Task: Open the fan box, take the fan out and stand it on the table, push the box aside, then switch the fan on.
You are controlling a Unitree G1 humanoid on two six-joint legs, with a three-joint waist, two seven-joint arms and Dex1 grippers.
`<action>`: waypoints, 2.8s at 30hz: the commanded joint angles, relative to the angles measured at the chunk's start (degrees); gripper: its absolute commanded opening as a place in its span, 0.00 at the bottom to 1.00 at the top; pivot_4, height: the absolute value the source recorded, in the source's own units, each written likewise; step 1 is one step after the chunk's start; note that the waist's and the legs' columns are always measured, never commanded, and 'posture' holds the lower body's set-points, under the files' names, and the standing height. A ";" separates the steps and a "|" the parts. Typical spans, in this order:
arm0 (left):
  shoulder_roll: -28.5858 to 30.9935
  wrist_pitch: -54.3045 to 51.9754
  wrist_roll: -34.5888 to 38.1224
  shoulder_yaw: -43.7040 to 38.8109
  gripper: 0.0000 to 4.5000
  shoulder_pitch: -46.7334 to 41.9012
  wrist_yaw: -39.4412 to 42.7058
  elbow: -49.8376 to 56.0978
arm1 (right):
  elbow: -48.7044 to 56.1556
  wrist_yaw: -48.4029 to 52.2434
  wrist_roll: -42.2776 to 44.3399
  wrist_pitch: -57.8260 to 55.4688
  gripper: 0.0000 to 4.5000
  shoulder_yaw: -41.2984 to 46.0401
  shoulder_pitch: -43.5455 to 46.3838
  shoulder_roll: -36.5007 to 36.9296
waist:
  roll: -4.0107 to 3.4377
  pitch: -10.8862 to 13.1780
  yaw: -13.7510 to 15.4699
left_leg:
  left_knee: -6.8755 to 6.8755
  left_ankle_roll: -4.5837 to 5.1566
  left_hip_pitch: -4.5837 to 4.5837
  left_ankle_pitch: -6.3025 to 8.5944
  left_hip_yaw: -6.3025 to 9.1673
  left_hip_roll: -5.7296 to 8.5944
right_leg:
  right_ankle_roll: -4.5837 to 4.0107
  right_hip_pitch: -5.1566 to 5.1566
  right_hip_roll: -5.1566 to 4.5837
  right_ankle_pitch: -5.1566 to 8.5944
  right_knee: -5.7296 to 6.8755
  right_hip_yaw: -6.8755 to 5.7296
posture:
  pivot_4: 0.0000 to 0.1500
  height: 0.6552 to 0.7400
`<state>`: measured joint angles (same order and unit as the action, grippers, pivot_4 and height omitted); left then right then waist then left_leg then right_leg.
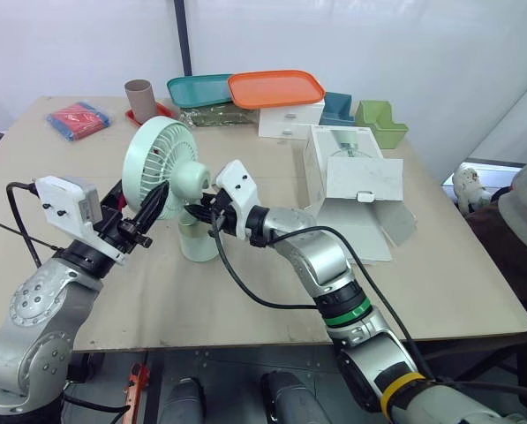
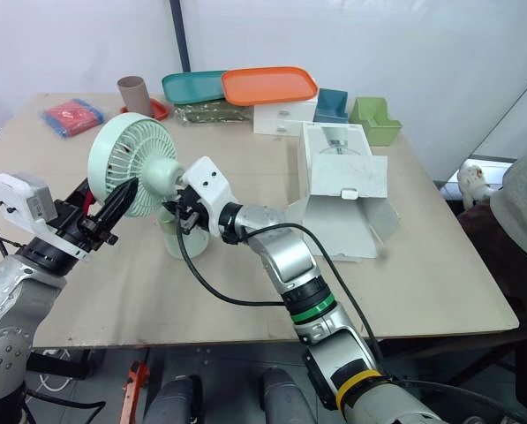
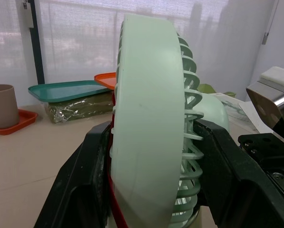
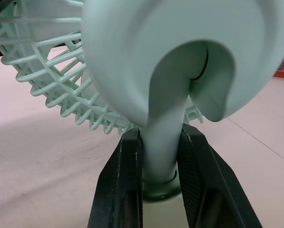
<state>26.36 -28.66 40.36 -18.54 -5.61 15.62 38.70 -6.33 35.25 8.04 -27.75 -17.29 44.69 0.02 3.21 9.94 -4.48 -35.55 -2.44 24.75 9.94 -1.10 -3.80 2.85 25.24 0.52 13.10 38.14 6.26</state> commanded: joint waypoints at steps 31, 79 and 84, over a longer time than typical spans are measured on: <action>14.02 1.91 10.03 -23.63 0.99 2.38 12.41 -16.69 | -0.48 -1.00 0.51 0.17 0.09 3.81 4.42 -0.01 | -0.02 0.02 -0.04 | 0.02 0.00 0.04 0.00 0.02 -0.08 | -0.13 0.06 0.02 0.10 -0.01 -0.10 | 1.00 1.00; 11.10 5.56 -1.20 2.62 0.01 12.52 37.51 -19.70 | 10.67 21.98 10.48 10.67 0.09 1.49 -10.82 11.79 | -0.08 0.05 0.04 | 0.00 -0.21 0.12 0.05 0.28 -0.18 | -0.53 0.08 0.06 0.32 0.04 -0.44 | 1.00 1.00; 9.24 7.46 -3.20 4.64 0.01 11.05 37.38 -22.23 | 9.81 21.54 9.27 12.04 0.09 0.94 -11.21 11.32 | -0.09 0.05 0.02 | 0.00 -0.22 0.06 0.04 0.28 -0.18 | -0.39 0.06 0.09 0.20 0.08 -0.43 | 1.00 1.00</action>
<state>36.31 -22.84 37.89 -13.94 6.10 52.89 16.37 2.24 57.13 17.19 -17.61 -16.43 32.30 11.65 3.12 9.99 -4.46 -35.55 -2.65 24.81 9.98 -0.83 -3.98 2.47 25.30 0.60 13.30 38.22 5.84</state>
